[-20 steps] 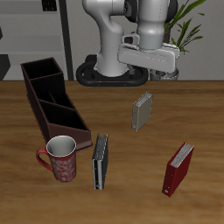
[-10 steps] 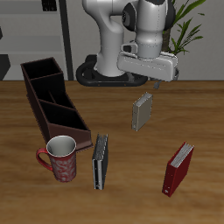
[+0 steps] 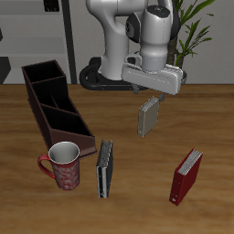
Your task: Place the yellow book into the right desk caddy's front compartment
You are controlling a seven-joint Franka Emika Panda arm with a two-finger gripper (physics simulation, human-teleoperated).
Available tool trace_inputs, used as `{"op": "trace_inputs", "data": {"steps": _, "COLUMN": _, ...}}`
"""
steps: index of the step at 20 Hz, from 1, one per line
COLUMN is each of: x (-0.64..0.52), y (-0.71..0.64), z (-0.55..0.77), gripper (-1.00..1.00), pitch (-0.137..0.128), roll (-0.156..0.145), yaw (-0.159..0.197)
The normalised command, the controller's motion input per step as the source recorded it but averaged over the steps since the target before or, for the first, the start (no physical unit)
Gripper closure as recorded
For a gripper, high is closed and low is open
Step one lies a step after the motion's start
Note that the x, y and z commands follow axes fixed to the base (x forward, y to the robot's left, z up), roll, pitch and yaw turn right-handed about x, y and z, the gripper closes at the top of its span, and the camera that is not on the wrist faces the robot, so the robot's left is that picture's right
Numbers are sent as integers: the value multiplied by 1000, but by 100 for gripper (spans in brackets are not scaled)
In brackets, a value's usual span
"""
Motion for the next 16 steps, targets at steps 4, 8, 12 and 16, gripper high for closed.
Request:
{"op": "trace_inputs", "data": {"steps": 4, "x": 69, "y": -90, "z": -163, "gripper": -100, "pitch": 19, "roll": 2, "yaw": -10}}
{"op": "trace_inputs", "data": {"steps": 8, "x": -27, "y": -41, "z": -128, "gripper": -100, "pitch": -11, "roll": -11, "yaw": 3}}
{"op": "trace_inputs", "data": {"steps": 12, "x": -1, "y": -8, "z": -131, "gripper": -100, "pitch": 9, "roll": -15, "yaw": 16}}
{"op": "trace_inputs", "data": {"steps": 16, "x": 3, "y": -11, "z": -211, "gripper": -100, "pitch": 22, "roll": -3, "yaw": 0}}
